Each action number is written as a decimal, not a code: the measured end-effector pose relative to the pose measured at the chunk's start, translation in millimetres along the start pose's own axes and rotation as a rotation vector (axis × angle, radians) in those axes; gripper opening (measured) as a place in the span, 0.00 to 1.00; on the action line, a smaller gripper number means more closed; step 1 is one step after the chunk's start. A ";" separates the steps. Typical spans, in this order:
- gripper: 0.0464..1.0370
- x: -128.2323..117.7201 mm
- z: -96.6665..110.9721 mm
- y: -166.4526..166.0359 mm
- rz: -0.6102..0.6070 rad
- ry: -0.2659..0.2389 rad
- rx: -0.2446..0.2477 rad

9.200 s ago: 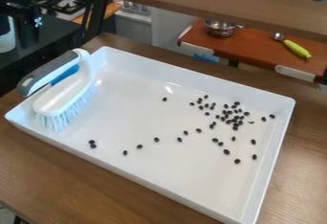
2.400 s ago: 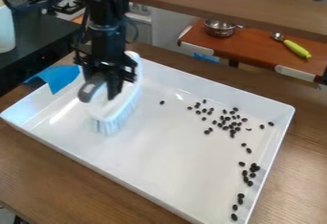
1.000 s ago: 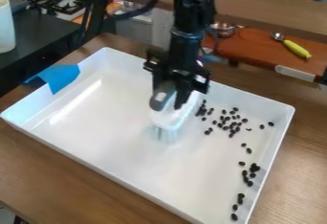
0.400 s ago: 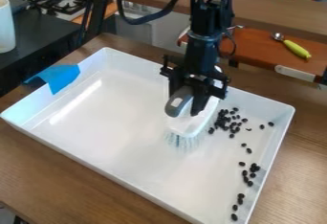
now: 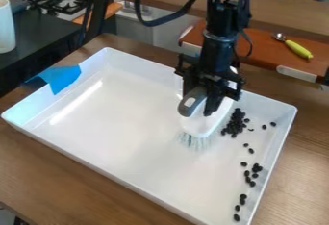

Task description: Sweep into pile

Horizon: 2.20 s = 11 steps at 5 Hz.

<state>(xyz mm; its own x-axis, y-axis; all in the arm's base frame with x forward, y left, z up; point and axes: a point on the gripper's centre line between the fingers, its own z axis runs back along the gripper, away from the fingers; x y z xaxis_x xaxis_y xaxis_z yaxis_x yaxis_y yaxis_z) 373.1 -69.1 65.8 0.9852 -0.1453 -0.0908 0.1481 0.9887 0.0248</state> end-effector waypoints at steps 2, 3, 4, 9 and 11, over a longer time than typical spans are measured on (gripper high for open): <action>0.44 0.8 -0.2 -15.7 -0.124 0.002 0.016; 0.44 -0.8 -2.2 -19.6 -0.187 -0.003 0.029; 0.44 -0.3 -1.3 -21.6 -0.209 -0.006 0.036; 0.44 8.6 -0.3 -49.9 -0.329 0.019 0.023; 0.44 -22.0 -3.2 -51.1 -0.396 0.026 0.026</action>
<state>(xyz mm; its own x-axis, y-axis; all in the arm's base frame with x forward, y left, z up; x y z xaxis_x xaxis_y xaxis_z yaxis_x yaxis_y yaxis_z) 343.6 -116.3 63.3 0.8489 -0.5140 -0.1233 0.5187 0.8549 0.0076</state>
